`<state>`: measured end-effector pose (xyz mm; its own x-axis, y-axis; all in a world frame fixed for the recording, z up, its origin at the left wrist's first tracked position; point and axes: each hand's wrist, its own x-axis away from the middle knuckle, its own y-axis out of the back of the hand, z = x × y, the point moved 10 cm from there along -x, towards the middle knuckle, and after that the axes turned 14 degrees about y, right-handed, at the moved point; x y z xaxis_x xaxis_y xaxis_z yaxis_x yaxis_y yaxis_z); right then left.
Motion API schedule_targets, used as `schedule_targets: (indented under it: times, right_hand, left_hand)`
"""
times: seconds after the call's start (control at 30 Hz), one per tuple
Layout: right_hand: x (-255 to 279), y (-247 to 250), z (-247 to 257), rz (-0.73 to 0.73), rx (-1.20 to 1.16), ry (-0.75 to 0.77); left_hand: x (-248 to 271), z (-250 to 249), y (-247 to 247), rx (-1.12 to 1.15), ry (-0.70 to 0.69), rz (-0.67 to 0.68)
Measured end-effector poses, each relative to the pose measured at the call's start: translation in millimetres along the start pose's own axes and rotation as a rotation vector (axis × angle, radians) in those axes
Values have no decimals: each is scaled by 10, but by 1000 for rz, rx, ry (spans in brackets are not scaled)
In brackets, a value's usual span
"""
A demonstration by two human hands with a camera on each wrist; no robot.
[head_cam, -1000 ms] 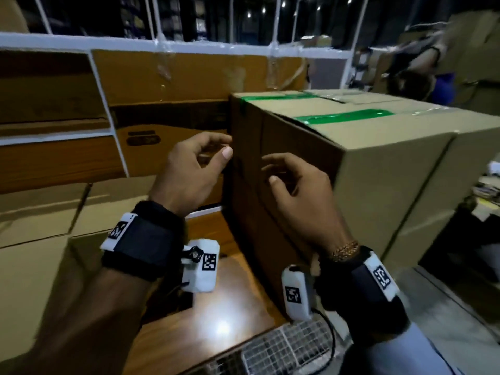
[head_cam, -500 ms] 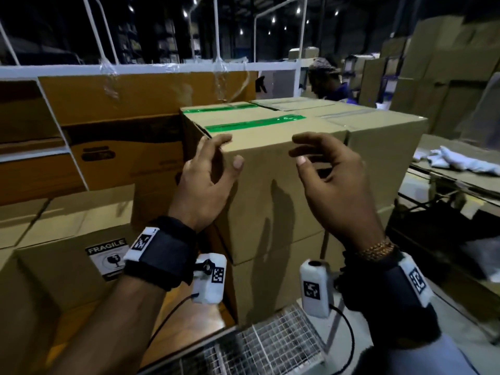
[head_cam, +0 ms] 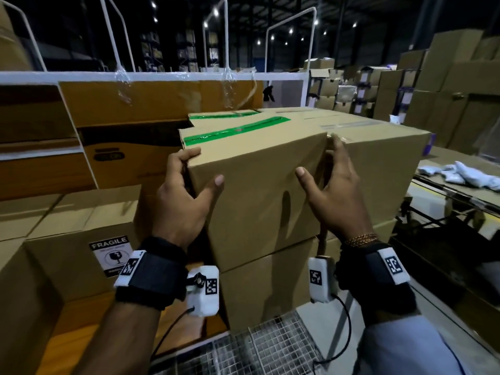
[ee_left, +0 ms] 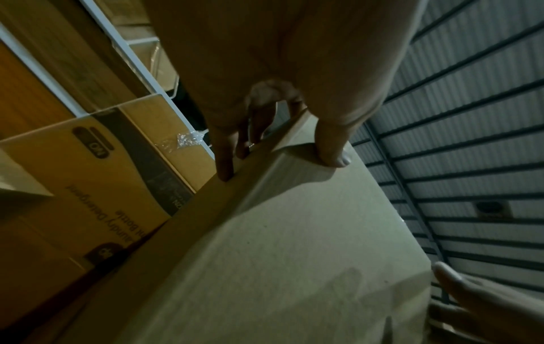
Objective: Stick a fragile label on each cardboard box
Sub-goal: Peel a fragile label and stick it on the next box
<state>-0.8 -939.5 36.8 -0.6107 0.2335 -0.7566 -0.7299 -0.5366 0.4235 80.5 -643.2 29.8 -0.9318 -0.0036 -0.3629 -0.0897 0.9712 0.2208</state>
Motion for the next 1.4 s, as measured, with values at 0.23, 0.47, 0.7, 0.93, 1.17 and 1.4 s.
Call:
schedule_targets:
  times: [0.23, 0.47, 0.7, 0.93, 1.17, 1.4]
  right_hand:
    - [73, -322, -8, 164, -104, -68]
    - [165, -360, 335, 71, -241, 73]
    - [187, -433, 1070, 2, -375, 238]
    - [379, -904, 1824, 43, -358, 347]
    - [697, -1426, 2285, 97, -283, 283]
    - [1089, -1846, 2416, 172, -181, 111]
  left_hand:
    - [165, 165, 48, 62, 97, 22]
    - [290, 270, 409, 165, 174, -27]
    - [559, 36, 1218, 154, 12, -215]
    - [788, 171, 2119, 116, 70, -320]
    - [906, 570, 2705, -53, 177, -240]
    - [874, 943, 3079, -170, 268, -124]
